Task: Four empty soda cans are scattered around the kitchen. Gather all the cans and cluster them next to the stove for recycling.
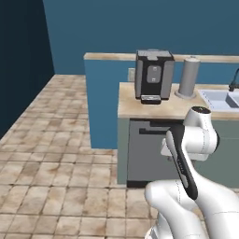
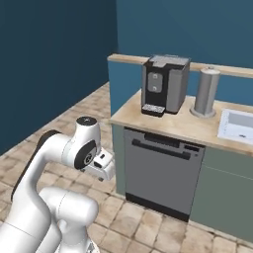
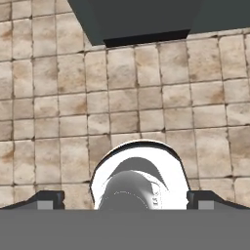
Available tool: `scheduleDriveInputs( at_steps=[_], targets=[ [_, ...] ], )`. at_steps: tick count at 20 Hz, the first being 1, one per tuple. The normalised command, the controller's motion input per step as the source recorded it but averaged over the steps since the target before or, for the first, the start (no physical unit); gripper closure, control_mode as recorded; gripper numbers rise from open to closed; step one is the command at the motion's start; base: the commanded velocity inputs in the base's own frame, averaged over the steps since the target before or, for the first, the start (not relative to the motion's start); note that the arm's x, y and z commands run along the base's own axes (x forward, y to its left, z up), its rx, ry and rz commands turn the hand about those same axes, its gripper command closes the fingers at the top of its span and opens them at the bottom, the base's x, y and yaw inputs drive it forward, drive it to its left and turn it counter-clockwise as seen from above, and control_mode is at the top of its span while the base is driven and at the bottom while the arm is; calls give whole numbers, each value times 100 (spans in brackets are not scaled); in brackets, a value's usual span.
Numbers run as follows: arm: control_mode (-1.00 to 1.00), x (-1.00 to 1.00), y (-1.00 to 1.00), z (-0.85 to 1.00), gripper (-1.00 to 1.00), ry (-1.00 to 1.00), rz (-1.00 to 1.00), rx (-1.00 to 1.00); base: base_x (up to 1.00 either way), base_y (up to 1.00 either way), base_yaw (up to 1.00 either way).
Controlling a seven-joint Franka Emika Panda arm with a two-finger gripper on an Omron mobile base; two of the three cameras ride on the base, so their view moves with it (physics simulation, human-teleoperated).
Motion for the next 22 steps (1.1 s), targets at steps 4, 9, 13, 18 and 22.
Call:
scheduleDriveInputs(
  at_steps=[4,9,13,18,22],
  targets=[
    [100,0,0,0,-100,0,0,0,35,66,0],
    [100,0,0,0,-100,0,0,0,34,66,0],
    [100,0,0,0,-100,0,0,0,34,64,0],
    [100,0,0,0,-100,0,0,0,34,64,0],
    [100,0,0,0,-100,0,0,0,35,63,0]
  ],
)
